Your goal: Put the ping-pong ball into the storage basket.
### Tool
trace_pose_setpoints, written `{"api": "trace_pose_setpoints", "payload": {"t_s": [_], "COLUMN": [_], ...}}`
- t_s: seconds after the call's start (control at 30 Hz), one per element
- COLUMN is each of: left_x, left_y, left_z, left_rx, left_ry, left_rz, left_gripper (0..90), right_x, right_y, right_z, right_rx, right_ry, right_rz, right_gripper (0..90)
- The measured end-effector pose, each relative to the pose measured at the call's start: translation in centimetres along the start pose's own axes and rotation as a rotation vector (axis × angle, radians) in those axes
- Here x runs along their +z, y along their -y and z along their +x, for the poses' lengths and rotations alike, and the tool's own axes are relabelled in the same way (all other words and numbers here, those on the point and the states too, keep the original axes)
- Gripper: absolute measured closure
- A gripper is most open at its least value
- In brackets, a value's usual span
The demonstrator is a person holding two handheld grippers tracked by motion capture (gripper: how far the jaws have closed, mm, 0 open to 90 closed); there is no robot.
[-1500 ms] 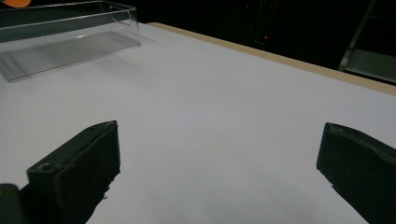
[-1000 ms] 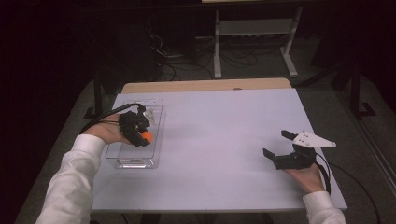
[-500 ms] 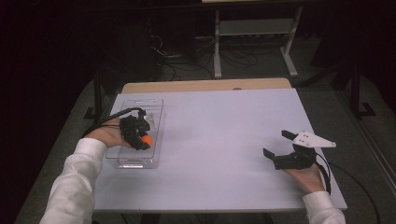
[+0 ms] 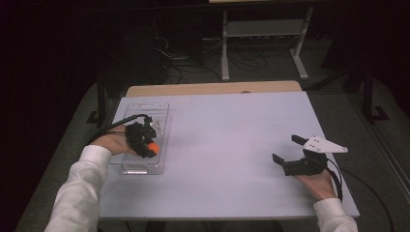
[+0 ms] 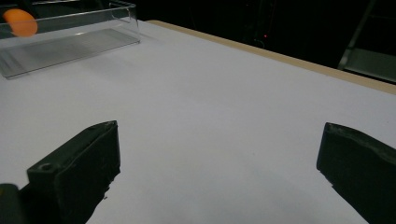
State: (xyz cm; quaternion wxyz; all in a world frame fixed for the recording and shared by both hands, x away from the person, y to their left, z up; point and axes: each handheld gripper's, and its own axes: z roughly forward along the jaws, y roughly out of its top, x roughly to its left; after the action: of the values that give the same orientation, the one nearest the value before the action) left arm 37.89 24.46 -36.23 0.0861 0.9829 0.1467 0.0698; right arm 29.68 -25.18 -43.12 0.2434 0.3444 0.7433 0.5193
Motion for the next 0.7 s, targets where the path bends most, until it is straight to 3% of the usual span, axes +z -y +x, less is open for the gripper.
{"api": "trace_pose_setpoints", "payload": {"t_s": [0.7], "left_x": [2.1], "left_y": [0.4], "left_z": [0.0], "left_rx": [-0.011], "left_ry": [0.035], "left_rz": [0.017], "left_gripper": [50.8], "right_x": [0.0], "right_y": [0.0], "right_z": [0.0], "right_rx": [-0.002], "right_ry": [0.002], "right_rz": [0.006], "right_gripper": [0.0]}}
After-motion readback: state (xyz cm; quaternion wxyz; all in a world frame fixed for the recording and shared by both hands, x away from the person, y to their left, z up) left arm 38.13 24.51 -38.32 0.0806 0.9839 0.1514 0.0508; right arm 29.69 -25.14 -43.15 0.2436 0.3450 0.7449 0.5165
